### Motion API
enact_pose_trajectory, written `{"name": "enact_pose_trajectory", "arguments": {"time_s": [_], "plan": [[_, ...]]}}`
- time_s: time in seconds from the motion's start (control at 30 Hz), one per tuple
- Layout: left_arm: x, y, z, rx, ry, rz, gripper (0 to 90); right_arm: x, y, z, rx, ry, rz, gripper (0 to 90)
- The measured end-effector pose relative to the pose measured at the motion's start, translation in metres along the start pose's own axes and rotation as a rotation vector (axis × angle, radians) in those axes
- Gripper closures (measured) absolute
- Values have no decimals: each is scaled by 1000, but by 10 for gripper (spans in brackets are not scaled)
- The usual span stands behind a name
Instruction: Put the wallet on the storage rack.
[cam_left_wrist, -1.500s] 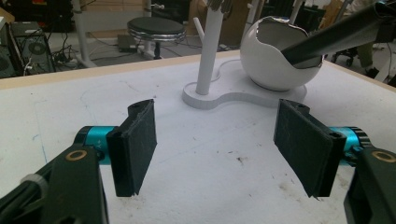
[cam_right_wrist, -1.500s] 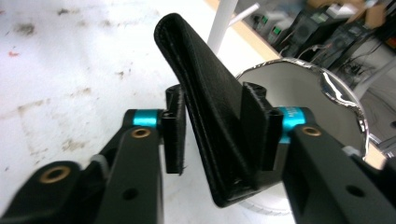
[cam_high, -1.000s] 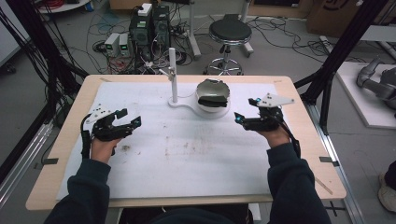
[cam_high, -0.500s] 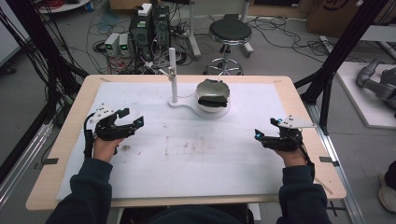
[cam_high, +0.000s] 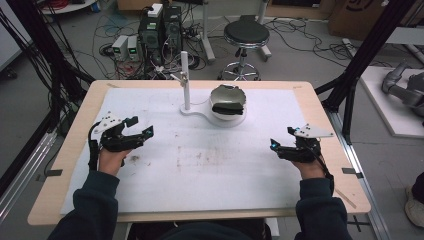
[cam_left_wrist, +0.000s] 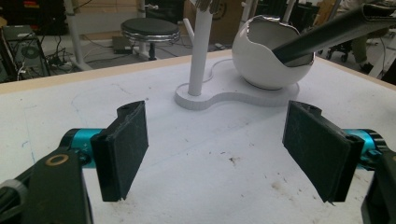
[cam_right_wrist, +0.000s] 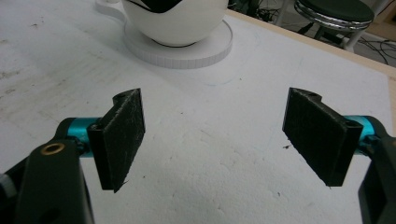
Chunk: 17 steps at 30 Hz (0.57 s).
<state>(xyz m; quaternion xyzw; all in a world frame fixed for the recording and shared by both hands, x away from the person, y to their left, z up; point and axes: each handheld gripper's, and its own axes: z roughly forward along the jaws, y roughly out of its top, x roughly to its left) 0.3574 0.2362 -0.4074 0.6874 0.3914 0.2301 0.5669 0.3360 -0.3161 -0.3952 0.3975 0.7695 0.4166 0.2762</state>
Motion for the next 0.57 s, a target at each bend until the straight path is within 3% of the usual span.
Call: {"name": "enact_pose_trajectory", "arguments": {"time_s": [0.57], "plan": [[2,0,0,-6,12,-10,225,-4,-2,-2,-5,-7,6,213]]}}
